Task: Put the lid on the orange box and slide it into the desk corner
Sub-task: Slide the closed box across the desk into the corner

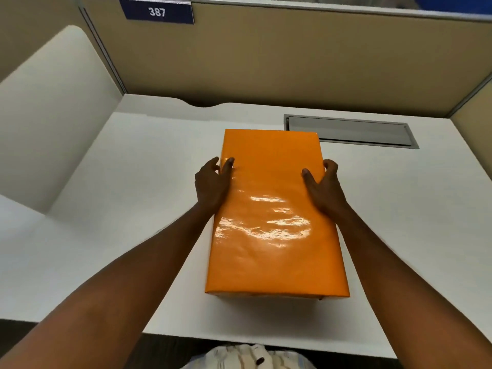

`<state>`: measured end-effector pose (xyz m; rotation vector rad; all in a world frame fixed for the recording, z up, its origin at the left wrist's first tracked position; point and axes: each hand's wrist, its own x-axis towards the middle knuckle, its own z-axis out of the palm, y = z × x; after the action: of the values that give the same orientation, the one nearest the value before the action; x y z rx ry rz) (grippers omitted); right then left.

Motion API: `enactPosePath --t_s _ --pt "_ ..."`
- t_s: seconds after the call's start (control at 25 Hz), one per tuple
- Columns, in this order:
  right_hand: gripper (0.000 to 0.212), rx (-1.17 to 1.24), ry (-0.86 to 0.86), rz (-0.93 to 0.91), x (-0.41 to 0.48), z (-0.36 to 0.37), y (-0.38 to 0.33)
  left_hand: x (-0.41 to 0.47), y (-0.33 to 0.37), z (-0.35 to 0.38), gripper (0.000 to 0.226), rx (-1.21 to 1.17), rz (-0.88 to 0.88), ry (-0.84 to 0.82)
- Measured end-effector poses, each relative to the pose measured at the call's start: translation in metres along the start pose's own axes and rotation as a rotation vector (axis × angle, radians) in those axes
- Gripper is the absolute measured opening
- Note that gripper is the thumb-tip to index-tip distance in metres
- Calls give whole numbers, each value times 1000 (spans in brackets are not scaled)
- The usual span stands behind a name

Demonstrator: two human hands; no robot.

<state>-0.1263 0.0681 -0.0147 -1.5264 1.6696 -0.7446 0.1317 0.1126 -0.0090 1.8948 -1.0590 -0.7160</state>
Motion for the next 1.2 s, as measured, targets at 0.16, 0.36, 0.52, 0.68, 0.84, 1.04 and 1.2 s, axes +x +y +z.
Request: enactPosePath --t_s 0.16,0.36,0.52,0.68,0.84,1.04,1.2 --pt "58 147 -14 47 -2 -7 1 -4 0 -10 58 47 -98 -71" --pt "65 250 -136 152 -15 -25 12 -48 -9 -31 58 -215 -321 -127" --pt "78 372 -209 238 -62 -29 36 -88 -29 -54 39 -406 -363 -186" --pt "89 573 -247 254 -100 -25 54 -108 -58 -70 56 -501 -450 -289" --pt "59 683 -255 156 -110 -22 56 -109 -74 -68 69 -542 -388 -445" --pt "61 687 -225 179 -111 -20 55 -100 -75 -61 63 -496 -321 -459" --pt "64 617 -103 186 -102 6 28 -69 -79 -78 56 -511 -272 -429"
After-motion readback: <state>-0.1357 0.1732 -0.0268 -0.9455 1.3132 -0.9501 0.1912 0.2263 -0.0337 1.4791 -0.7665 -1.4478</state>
